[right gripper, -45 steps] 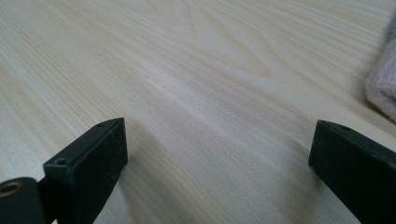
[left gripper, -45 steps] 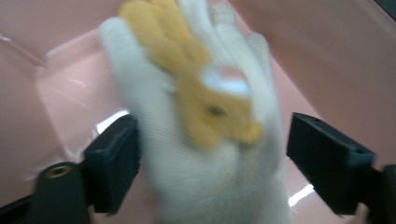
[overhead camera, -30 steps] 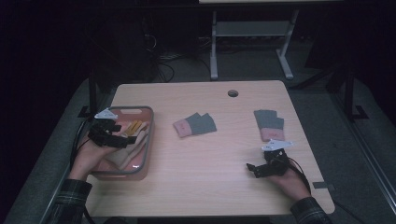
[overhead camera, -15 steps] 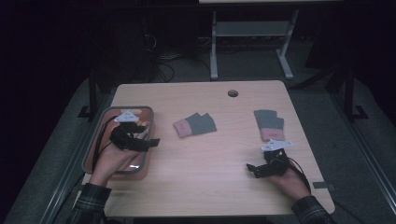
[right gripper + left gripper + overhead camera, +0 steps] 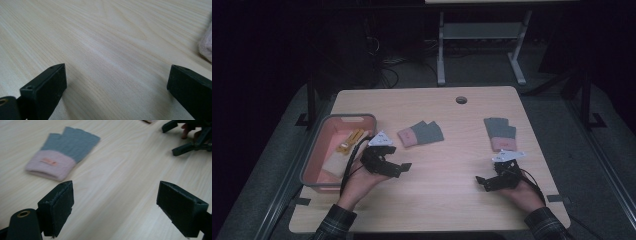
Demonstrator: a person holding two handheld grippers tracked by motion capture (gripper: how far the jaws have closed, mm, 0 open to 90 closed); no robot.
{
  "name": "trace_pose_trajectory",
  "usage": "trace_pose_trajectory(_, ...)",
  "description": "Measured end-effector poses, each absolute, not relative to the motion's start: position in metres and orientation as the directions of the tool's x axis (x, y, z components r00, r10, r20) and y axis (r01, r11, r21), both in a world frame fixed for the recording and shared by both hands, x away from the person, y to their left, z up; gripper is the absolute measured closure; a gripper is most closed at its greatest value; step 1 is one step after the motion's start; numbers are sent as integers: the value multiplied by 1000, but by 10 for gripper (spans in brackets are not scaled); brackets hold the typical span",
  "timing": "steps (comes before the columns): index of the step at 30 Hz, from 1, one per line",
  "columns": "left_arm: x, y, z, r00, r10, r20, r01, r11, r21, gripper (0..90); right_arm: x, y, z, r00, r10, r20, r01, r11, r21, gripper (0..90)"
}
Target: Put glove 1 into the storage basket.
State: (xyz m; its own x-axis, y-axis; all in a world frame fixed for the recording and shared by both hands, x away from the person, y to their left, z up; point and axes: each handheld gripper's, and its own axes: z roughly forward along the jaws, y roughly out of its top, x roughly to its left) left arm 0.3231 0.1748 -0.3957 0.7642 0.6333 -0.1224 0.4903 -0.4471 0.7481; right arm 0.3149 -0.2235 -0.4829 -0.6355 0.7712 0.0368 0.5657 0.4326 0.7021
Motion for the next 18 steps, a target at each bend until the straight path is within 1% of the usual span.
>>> trace_pose_trajectory(4, 316, 160, -406, 792, 602, -102, 466, -488, 738, 138, 315, -223, -483, -636, 771, 37, 566, 433, 702, 22)
trace_pose_trajectory(8, 312, 150, -420, 802, 590, -95, 465, -516, 719, 138, 315, -224, -483, -637, 770, 37, 565, 434, 702, 22)
trace_pose_trajectory(13, 310, 148, -433, 795, 598, -98, 478, -520, 708, 138, 315, -223, -483, -639, 768, 38, 564, 434, 703, 22)
trace_pose_trajectory(18, 308, 149, -442, 791, 607, -81, 476, -526, 705, 137, 315, -223, -483, -642, 765, 39, 562, 436, 702, 22)
